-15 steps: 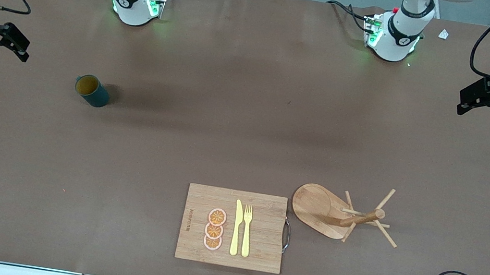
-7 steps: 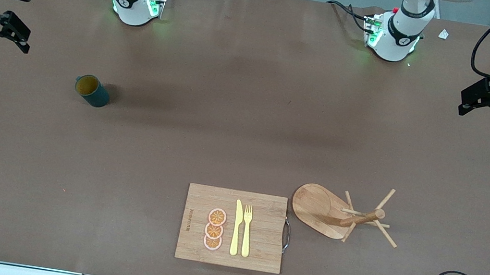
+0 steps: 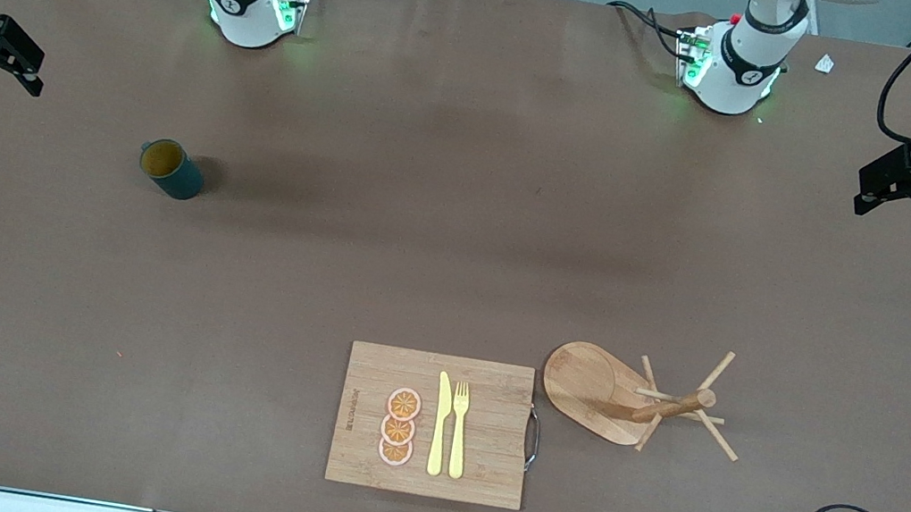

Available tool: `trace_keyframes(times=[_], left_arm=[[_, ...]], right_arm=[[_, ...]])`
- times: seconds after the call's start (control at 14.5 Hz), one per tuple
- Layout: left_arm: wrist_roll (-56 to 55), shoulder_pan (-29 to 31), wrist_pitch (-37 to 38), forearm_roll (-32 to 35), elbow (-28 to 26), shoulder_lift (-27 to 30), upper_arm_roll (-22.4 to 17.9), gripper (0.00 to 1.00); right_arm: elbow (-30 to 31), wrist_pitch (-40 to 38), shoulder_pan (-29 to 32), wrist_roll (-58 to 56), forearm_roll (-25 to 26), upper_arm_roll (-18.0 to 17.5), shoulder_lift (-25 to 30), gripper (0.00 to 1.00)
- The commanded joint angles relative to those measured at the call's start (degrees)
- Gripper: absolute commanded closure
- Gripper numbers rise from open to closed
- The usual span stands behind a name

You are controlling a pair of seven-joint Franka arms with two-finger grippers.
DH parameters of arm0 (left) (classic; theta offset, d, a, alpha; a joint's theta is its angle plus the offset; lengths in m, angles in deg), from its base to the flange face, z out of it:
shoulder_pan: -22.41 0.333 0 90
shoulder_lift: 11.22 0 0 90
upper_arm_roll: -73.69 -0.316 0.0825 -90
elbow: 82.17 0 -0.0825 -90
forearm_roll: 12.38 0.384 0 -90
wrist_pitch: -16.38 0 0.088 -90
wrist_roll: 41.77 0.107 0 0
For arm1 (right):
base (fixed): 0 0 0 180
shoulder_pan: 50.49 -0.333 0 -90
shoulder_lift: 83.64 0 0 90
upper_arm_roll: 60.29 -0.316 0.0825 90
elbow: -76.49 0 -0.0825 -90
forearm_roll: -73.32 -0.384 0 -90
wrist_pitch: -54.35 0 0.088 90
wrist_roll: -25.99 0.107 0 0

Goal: Transfer cup from left to right arm and place

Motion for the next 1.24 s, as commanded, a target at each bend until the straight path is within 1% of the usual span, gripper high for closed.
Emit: trace_keyframes(times=[0.0,0.14,0.28,0.76,0.96,1.17], left_arm=[[1.39,0.21,-0.06,1.13,0.15,0.59,0.25,0.00],[1.39,0.13,-0.06,1.13,0.23,0.42,0.25,0.00],[1.39,0.30,-0.06,1.13,0.93,0.33,0.25,0.00],[1.39,-0.31,0.03,1.04,0.94,0.24,0.25,0.00],[1.39,-0.23,0.03,1.04,1.03,0.24,0.25,0.00],[1.39,-0.23,0.12,1.04,0.94,0.24,0.34,0.00]], right_arm=[[-1.32,-0.77,0.73,-0.86,-0.58,-0.24,-0.75,0.00],[-1.32,-0.77,0.73,-0.86,-1.19,-0.15,-0.84,0.00],[-1.84,-0.86,1.60,-0.86,-3.12,0.38,-1.28,0.00],[-4.57,-1.21,1.52,0.99,-3.39,0.47,-2.86,0.00],[-6.68,-2.53,1.34,0.81,-3.30,0.38,-4.44,0.00],[-12.55,-4.53,1.70,0.73,-3.30,0.29,-8.56,0.00]])
